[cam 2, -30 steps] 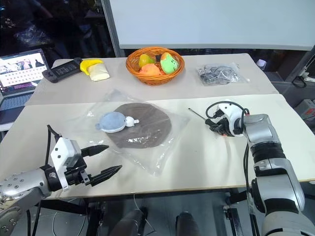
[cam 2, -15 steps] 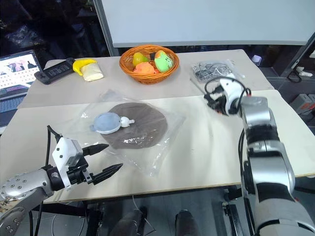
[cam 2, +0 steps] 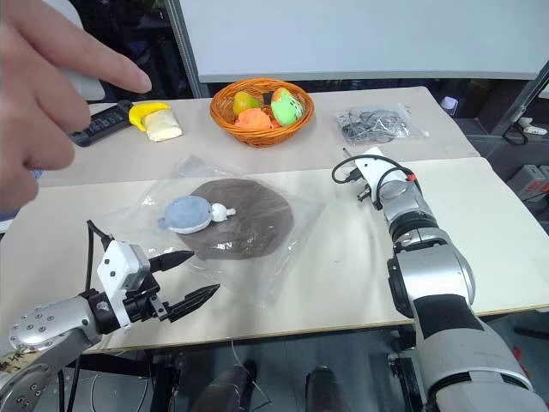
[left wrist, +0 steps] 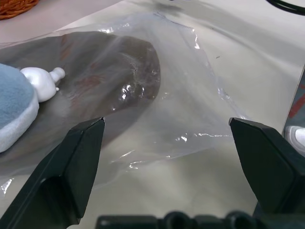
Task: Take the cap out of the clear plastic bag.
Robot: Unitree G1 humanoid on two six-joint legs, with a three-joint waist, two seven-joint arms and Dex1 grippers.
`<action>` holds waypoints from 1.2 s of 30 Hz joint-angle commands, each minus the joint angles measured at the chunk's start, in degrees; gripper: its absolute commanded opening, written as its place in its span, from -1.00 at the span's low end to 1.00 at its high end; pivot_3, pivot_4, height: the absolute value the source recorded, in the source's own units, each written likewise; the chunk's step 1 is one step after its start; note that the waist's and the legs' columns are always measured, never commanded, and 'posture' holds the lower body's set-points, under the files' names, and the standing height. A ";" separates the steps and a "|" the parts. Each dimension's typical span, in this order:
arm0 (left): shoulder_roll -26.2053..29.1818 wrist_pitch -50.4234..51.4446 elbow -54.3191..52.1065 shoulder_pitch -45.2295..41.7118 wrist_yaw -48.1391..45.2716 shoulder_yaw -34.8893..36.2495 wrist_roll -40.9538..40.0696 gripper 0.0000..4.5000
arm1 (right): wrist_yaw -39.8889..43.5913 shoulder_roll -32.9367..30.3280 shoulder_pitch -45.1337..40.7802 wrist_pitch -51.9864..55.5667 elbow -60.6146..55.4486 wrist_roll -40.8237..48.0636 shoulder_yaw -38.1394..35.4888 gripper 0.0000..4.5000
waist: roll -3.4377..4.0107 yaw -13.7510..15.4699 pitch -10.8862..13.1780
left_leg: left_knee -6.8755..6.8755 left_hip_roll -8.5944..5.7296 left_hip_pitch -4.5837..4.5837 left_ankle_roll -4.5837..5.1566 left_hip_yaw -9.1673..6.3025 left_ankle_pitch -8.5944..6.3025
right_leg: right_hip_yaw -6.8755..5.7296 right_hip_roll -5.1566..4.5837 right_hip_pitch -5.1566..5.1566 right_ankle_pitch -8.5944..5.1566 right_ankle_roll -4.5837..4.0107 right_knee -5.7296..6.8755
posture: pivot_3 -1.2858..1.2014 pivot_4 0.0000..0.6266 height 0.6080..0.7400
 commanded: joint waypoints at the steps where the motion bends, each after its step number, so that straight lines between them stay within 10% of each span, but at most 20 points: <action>1: -0.51 -0.37 -2.30 0.53 0.75 0.43 0.39 1.00 | -1.15 -1.38 -0.95 -2.21 -0.65 -0.92 -1.03 0.26 | 0.00 -0.13 0.00 | 0.00 0.00 0.01 0.00 0.01 0.00 | 0.02 0.01 0.00 0.00 0.00 0.02 | 0.03 -0.52 1.00; 6: -0.80 -0.59 -2.64 1.13 1.00 0.17 0.46 1.00 | 0.12 -1.71 -1.44 -3.64 -1.03 -1.46 -1.07 0.98 | 0.00 -0.53 0.00 | 0.00 0.03 0.04 0.00 0.01 0.00 | 0.03 0.05 0.00 0.00 -0.01 0.09 | 0.03 -0.52 1.00; 10: -0.79 -0.81 -2.52 1.45 0.81 0.36 0.48 1.00 | 8.41 -0.78 -3.98 -6.70 -2.51 2.04 -3.76 0.98 | 0.00 -0.96 0.00 | 0.00 0.02 0.04 0.00 0.01 0.00 | 0.04 0.05 0.00 0.00 -0.01 0.09 | 0.03 -0.52 1.00; 19: -3.49 -0.86 -1.66 3.63 2.60 6.06 -1.90 1.00 | 63.91 3.73 -4.22 11.47 -27.32 27.58 -12.05 0.98 | 0.07 -2.15 0.04 | 0.02 0.34 0.09 0.05 0.08 -0.06 | 0.07 0.33 -0.01 0.03 -0.07 0.18 | 0.03 -0.52 1.00; 36: -6.04 -0.52 -3.19 8.26 5.91 11.36 -0.96 1.00 | 49.02 30.34 -4.82 -3.57 -20.08 19.57 0.12 0.98 | 0.09 -1.25 0.05 | 0.06 0.69 0.17 -0.25 0.07 -0.18 | 0.18 0.91 -0.21 0.22 -0.47 0.27 | 0.03 -0.52 1.00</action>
